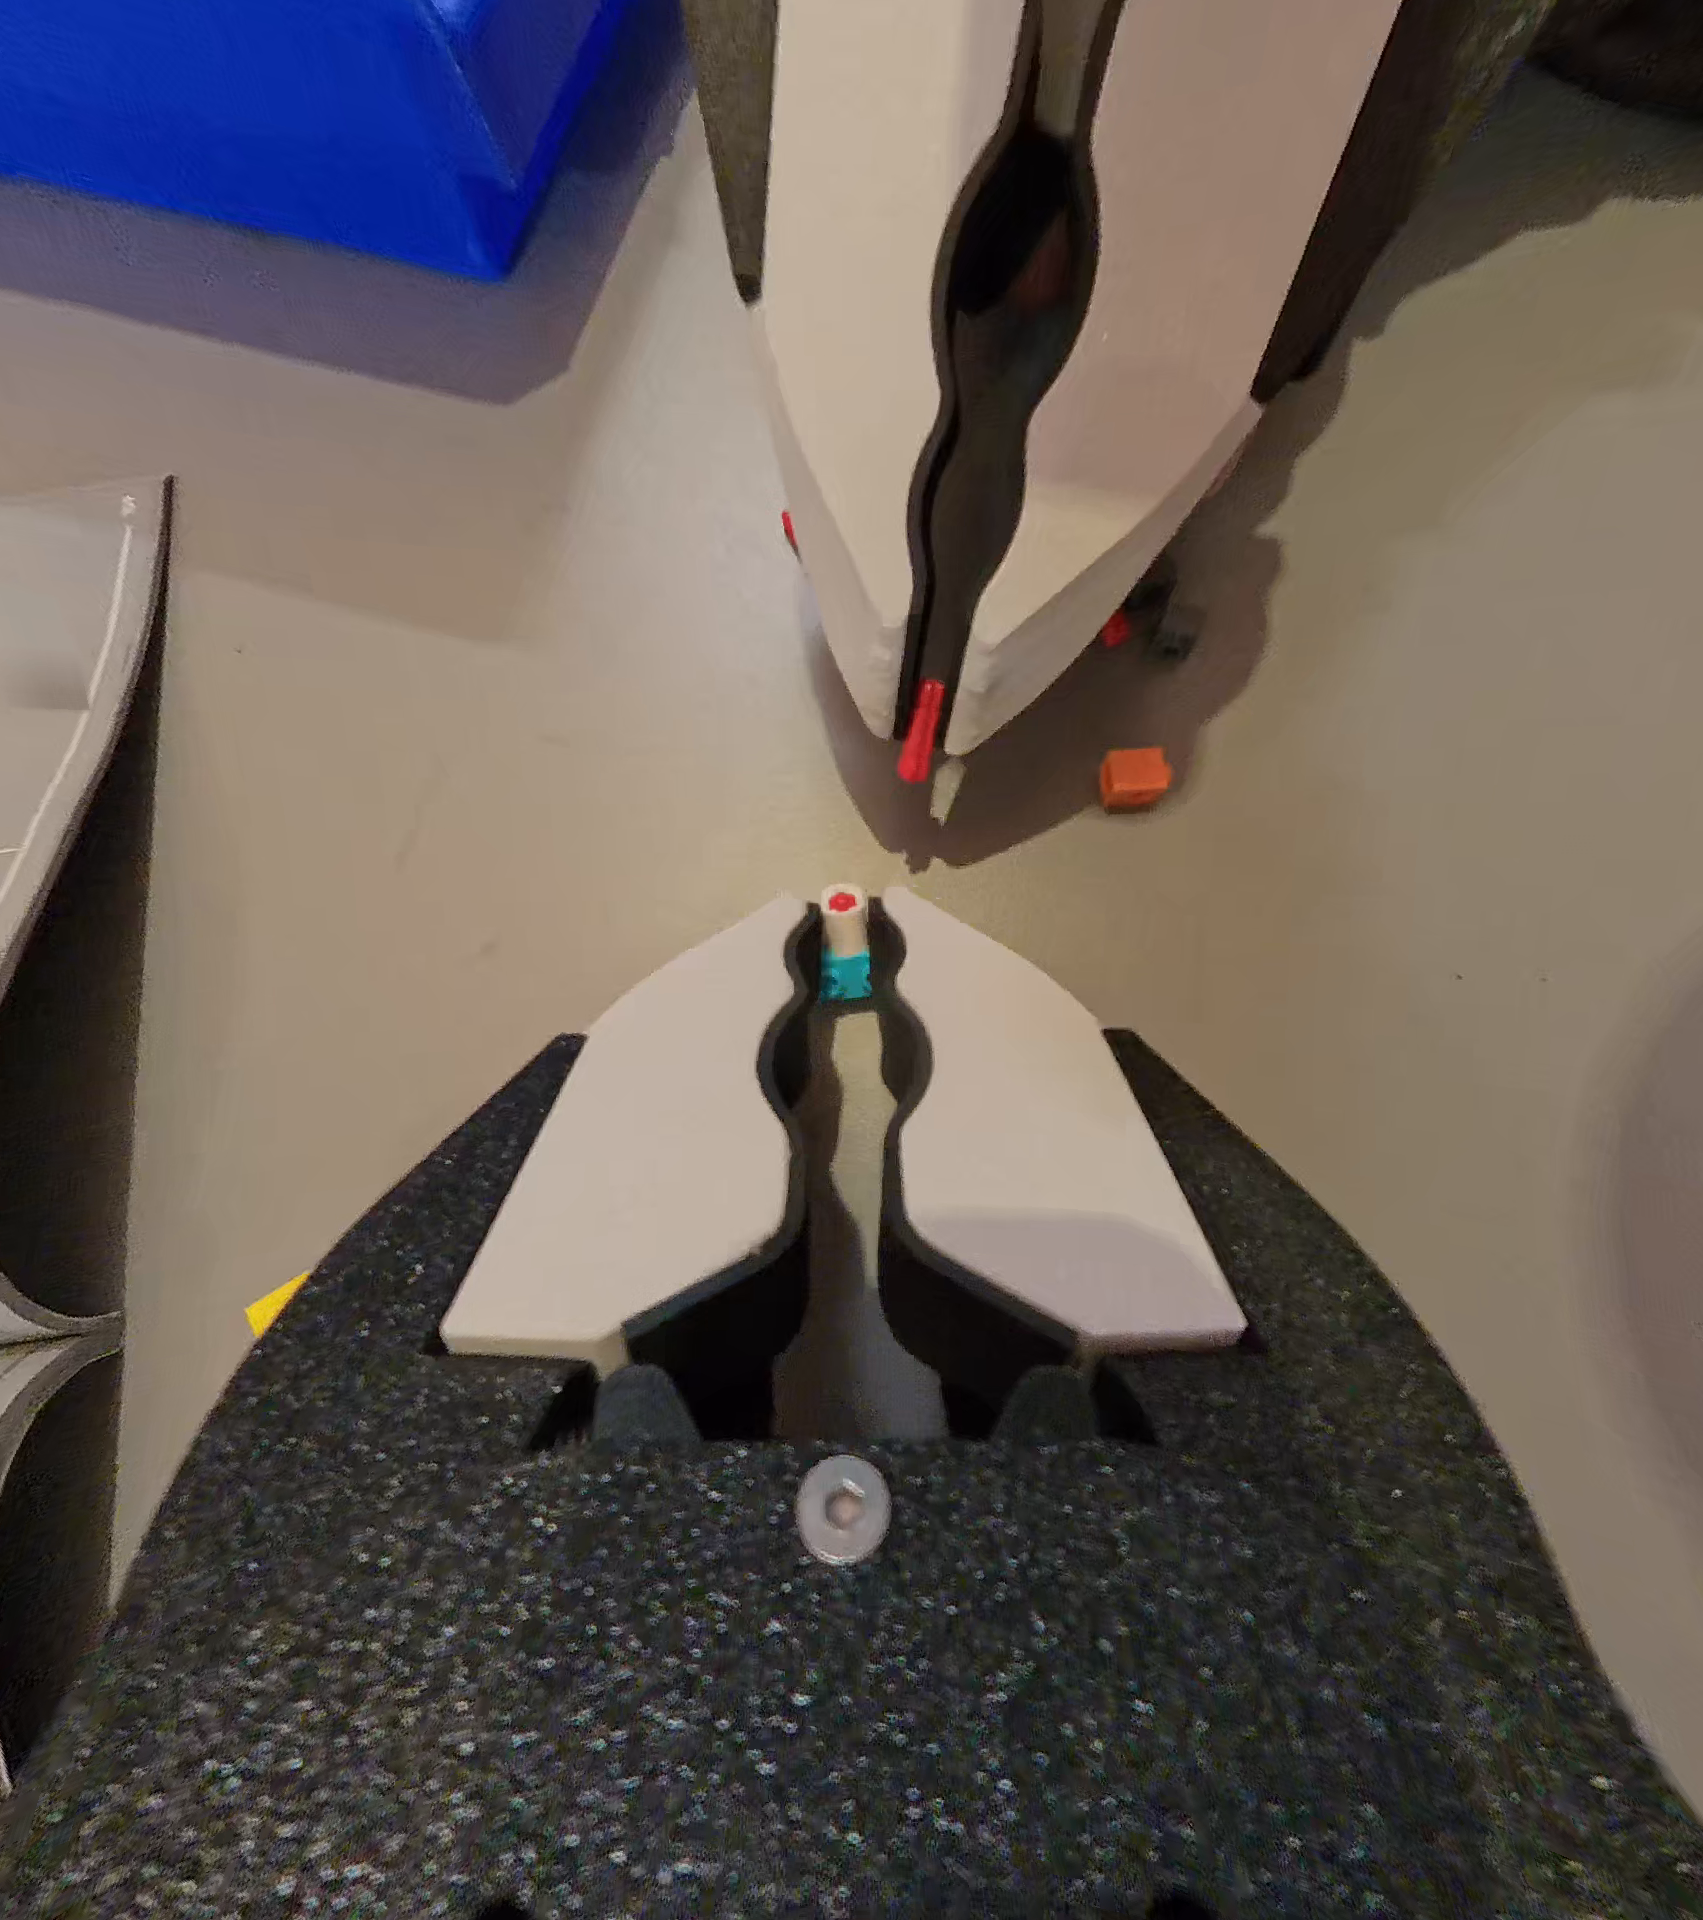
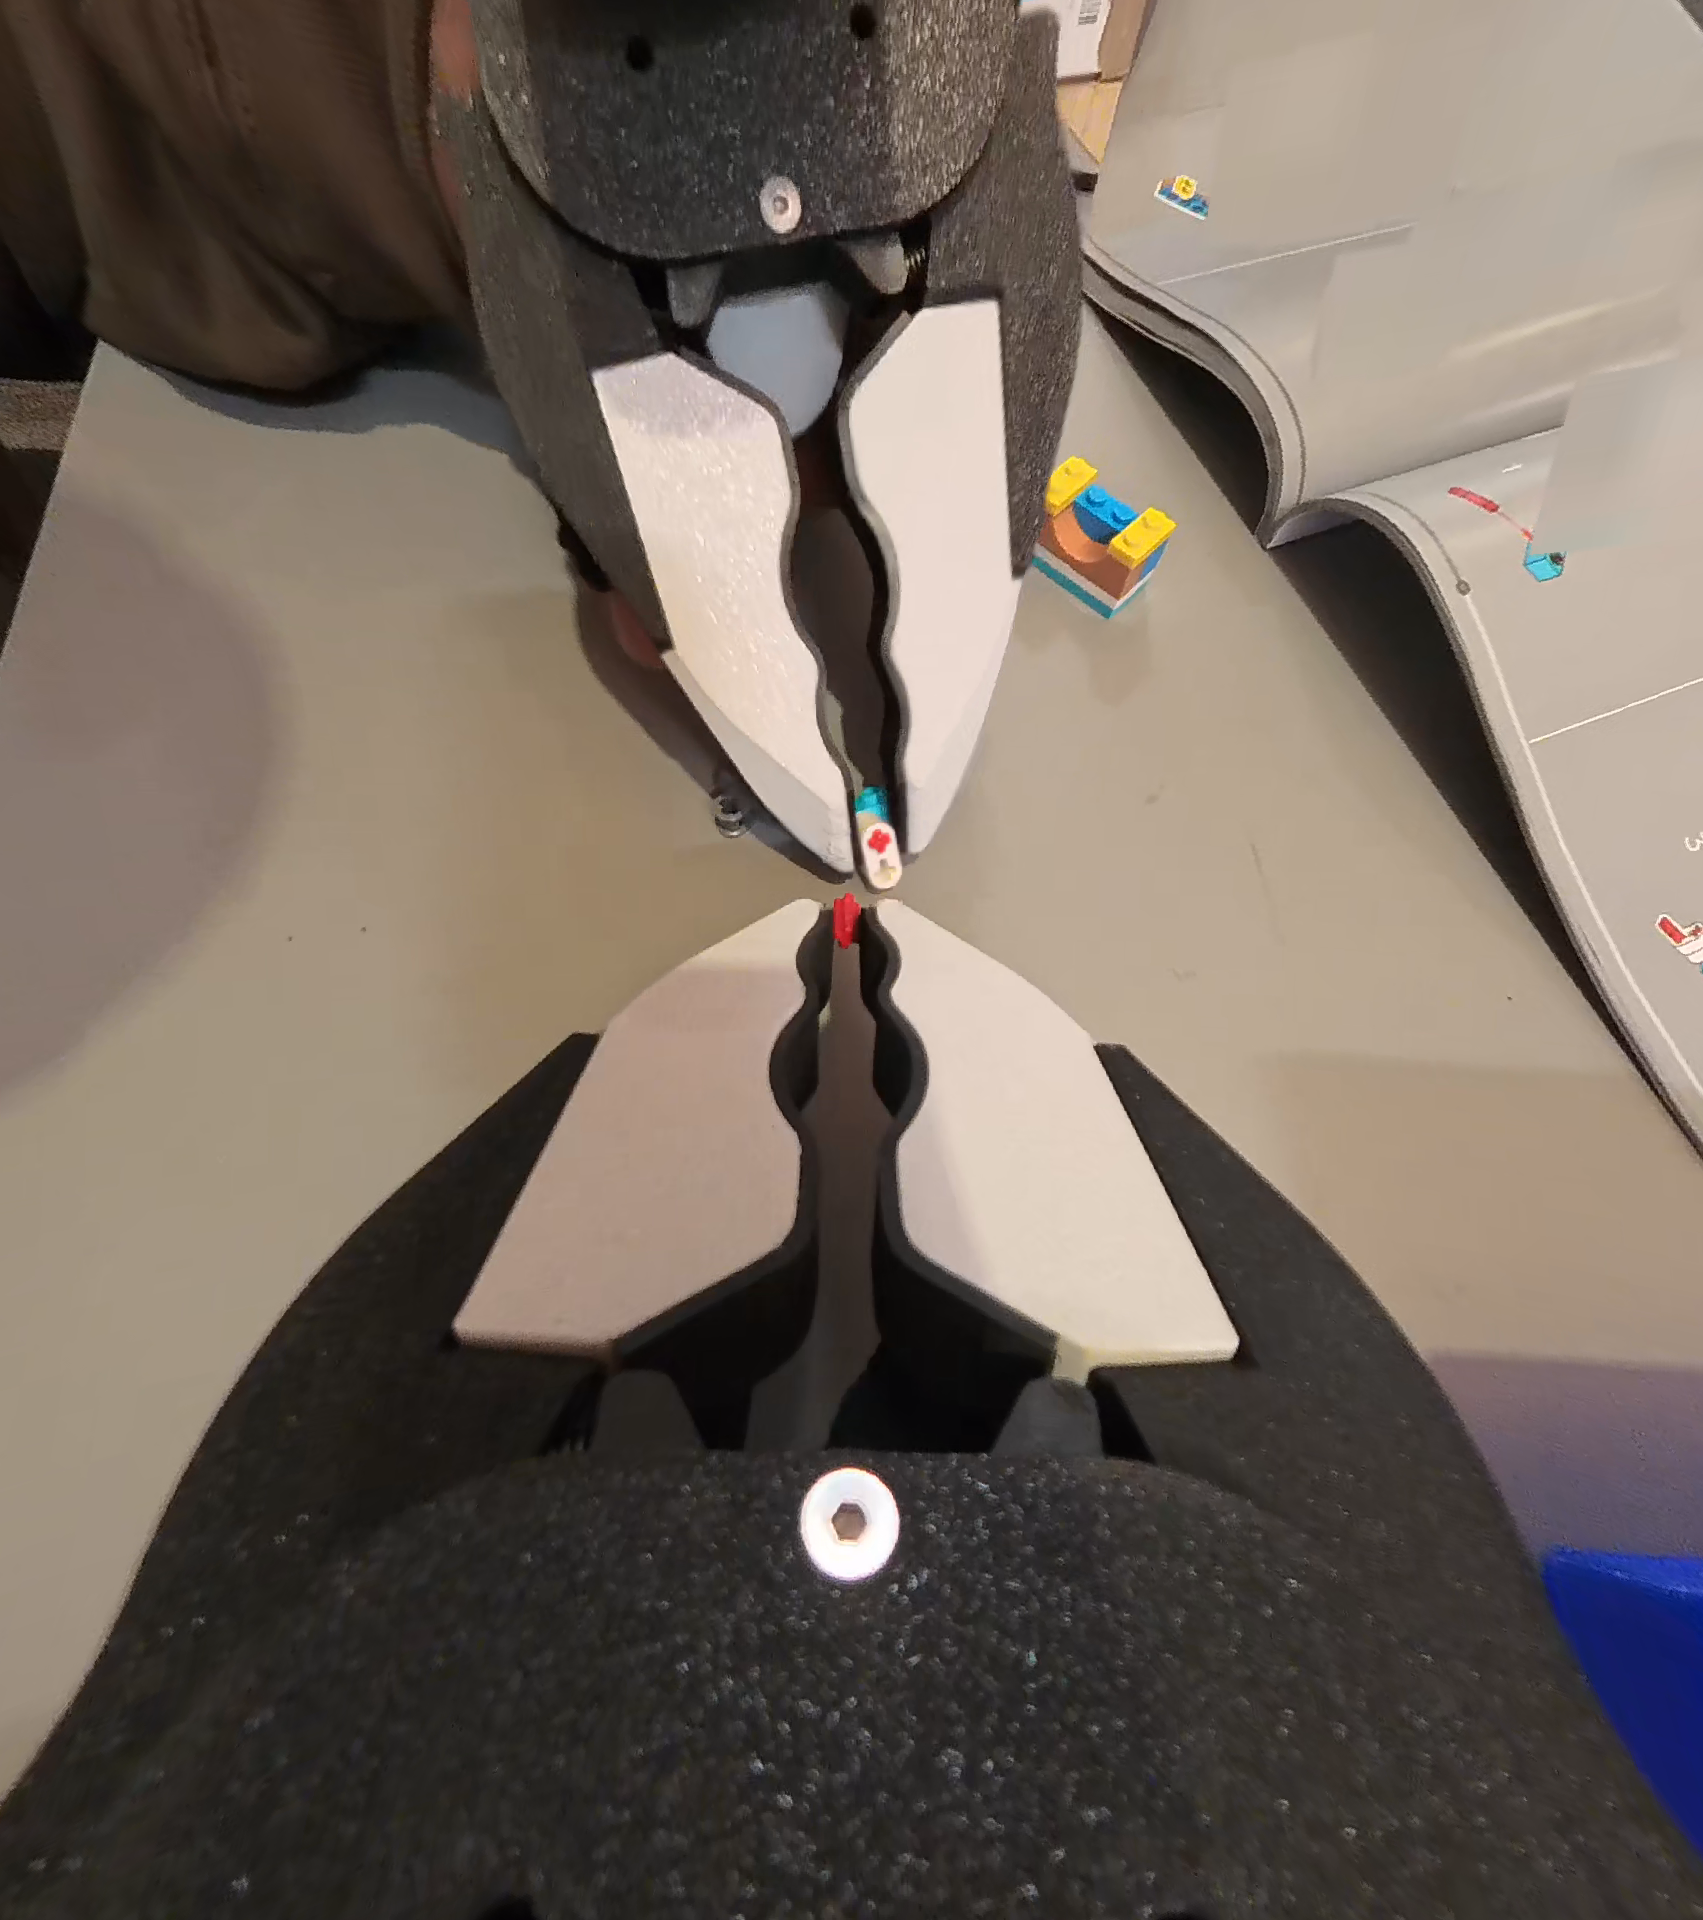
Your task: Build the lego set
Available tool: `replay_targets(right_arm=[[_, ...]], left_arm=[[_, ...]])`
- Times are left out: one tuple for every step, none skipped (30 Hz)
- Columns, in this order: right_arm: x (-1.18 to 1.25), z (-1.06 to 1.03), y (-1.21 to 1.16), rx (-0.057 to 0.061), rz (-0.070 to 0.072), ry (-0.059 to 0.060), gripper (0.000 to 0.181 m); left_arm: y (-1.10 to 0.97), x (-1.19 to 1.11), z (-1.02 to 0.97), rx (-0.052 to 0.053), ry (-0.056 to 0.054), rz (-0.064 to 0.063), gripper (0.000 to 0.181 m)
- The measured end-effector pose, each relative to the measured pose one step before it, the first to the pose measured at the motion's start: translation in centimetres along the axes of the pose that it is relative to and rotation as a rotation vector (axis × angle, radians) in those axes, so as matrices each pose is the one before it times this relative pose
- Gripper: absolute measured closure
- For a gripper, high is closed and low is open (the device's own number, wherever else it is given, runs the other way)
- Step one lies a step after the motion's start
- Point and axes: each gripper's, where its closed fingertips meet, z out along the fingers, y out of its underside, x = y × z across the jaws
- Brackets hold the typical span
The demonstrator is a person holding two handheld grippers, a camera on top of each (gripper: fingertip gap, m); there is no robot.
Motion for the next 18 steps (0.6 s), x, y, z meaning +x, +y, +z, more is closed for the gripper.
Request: replay_targets(right_arm=[[-0.008, 0.009, -0.03, 0.0013, 0.0001, 0.0, 0.177], [0.014, -0.007, -0.018, 0.0014, 0.0001, 0.001, 0.177], [0.043, 0.004, -0.011, 0.0011, 0.0004, 0.0018, 0.177], [0.045, -0.01, -0.005, 0.0017, 0.0005, 0.0025, 0.177], [0.056, -0.023, -0.043, 0.003, 0.0005, 0.0027, 0.177], [0.05, -0.059, -0.07, 0.0052, 0.0008, 0.002, 0.177], [0.035, -0.082, -0.106, 0.007, 0.0003, 0.0009, 0.177], [0.045, -0.11, -0.127, 0.0074, -0.0013, 0.0027, 0.177], [0.063, -0.124, -0.156, 0.0088, -0.0033, 0.0039, 0.177], [0.007, -0.154, -0.217, 0.0124, -0.0046, 0.0012, 0.177], [-0.049, -0.17, -0.267, 0.015, -0.0047, -0.0029, 0.177], [-0.06, -0.165, -0.28, 0.0157, -0.0047, -0.0026, 0.177], [-0.036, -0.136, -0.259, 0.0148, -0.0044, -0.0009, 0.177], [-0.064, -0.078, -0.199, 0.0104, -0.0029, -0.0027, 0.177], [-0.049, -0.018, -0.095, 0.005, -0.0025, -0.0023, 0.177], [-0.043, 0.029, 0.012, -0.001, -0.0029, -0.0008, 0.177], [-0.04, 0.066, 0.079, -0.0046, -0.0027, -0.0011, 0.177], [-0.071, 0.095, 0.098, -0.0062, -0.0027, -0.0027, 0.177]], left_arm=[[0.22, 0.007, 0.132, -0.0108, -0.005, 0.0092, 0.173], [-0.007, 0.066, 0.031, 0.0041, 0.0002, 0.0068, 0.173], [-0.017, 0.219, -0.023, 0.0035, 0.0148, 0.0051, 0.174], [-0.006, 0.066, -0.022, 0.0044, 0.0061, 0.0044, 0.174], [-0.043, -0.063, -0.013, 0.007, -0.0023, 0.0041, 0.174], [-0.121, -0.007, -0.054, 0.012, 0.0021, 0.0071, 0.174], [-0.409, 0.104, -0.148, 0.0296, 0.0056, 0.0169, 0.174], [-0.541, -0.045, -0.232, 0.035, -0.0051, 0.0113, 0.174], [-0.463, -0.122, -0.229, 0.0239, -0.0066, 0.0011, 0.174], [-0.468, -0.032, -0.221, 0.0237, -0.0056, 0.0153, 0.174], [-0.451, -0.008, -0.187, 0.023, -0.0087, 0.0225, 0.174], [-0.275, -0.03, -0.11, 0.0108, -0.0096, 0.0154, 0.174], [-0.153, -0.028, -0.044, 0.0041, -0.0095, 0.0175, 0.174], [-0.131, 0.053, -0.011, 0.0031, -0.0051, 0.0189, 0.174], [-0.057, 0.091, 0.026, -0.0005, -0.0012, 0.0123, 0.173], [-0.028, 0.108, 0.047, -0.0023, 0.0009, 0.0095, 0.174], [-0.033, 0.054, 0.054, -0.0015, -0.0019, 0.007, 0.174], [-0.107, 0.091, 0.013, 0.0036, 0.0005, 0.0062, 0.174]])
